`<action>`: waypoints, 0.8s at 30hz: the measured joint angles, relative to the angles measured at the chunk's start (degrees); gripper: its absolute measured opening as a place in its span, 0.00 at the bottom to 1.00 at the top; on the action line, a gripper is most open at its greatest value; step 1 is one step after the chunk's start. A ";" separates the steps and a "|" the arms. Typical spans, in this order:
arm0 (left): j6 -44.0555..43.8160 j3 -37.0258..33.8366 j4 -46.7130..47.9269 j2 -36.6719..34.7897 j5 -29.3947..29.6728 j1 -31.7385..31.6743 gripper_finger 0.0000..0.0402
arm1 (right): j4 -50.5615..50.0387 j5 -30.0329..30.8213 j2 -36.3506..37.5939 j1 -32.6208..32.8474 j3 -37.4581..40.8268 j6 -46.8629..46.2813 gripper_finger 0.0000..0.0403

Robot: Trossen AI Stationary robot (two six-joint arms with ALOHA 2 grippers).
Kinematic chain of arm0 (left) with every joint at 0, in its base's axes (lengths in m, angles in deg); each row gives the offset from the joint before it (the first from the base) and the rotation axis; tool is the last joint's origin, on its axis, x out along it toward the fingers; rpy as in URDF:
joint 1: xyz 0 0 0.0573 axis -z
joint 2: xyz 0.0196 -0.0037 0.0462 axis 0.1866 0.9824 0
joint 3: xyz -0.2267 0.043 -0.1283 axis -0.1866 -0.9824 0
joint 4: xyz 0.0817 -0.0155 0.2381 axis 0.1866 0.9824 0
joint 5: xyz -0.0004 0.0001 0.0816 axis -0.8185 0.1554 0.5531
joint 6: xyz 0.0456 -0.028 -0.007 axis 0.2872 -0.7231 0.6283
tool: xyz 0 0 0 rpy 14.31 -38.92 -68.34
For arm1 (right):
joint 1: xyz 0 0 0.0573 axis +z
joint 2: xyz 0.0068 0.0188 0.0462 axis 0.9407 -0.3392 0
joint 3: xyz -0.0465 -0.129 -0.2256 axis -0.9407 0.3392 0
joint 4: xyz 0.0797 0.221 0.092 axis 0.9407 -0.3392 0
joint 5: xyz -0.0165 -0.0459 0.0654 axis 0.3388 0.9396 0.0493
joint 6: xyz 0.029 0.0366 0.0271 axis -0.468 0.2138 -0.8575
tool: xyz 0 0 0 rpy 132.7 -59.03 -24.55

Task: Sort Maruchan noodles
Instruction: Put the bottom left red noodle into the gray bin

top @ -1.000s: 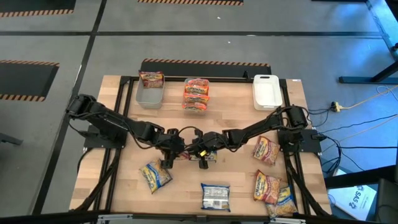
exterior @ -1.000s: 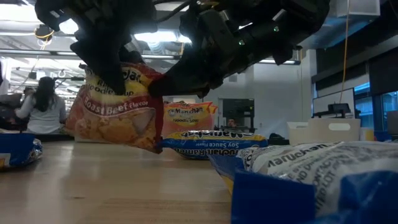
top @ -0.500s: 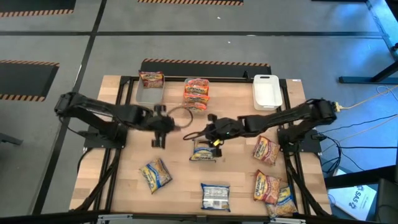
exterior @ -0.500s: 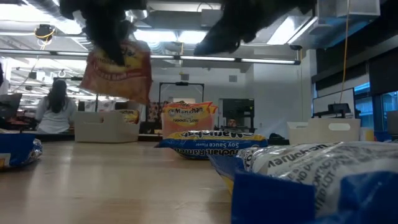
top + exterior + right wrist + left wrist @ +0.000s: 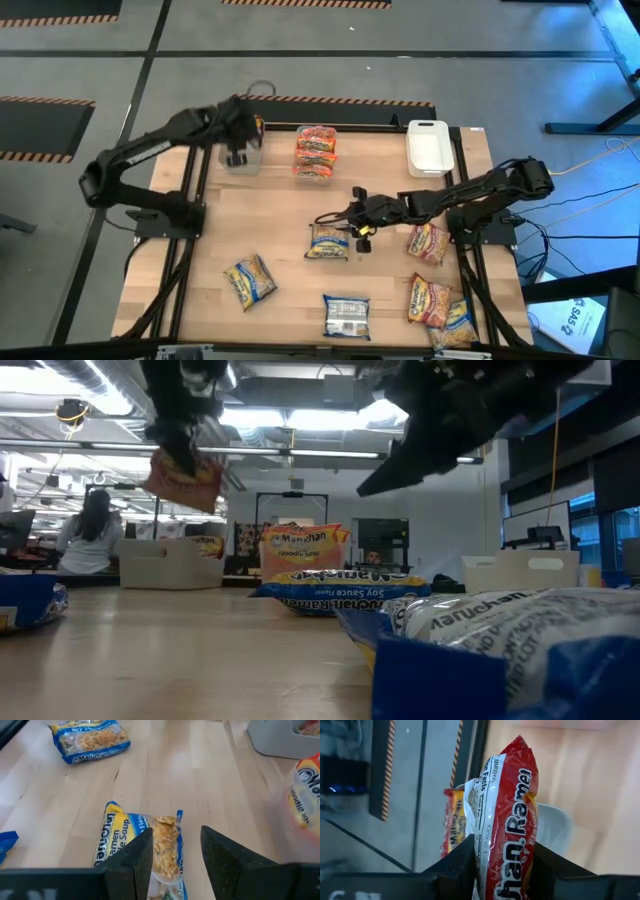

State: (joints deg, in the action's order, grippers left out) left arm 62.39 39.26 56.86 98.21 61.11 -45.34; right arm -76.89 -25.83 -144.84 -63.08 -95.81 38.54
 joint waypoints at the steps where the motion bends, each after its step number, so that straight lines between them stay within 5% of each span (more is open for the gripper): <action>1: 1.52 0.01 -1.65 1.20 -2.18 -3.17 0.30 | 1.66 0.00 0.00 0.00 1.02 -0.55 0.38; 7: 8.55 -0.01 -5.40 9.42 -12.57 -15.07 0.30 | 5.92 -0.10 0.00 -0.12 3.93 -1.05 0.38; 24: 12.85 -0.03 -12.05 22.76 -18.52 -18.08 0.30 | 8.80 -10.64 0.02 -4.15 7.07 -1.39 0.38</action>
State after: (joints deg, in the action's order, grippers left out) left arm 75.23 39.23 44.81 120.97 42.59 -63.42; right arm -68.09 -36.48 -144.81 -67.23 -88.74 37.15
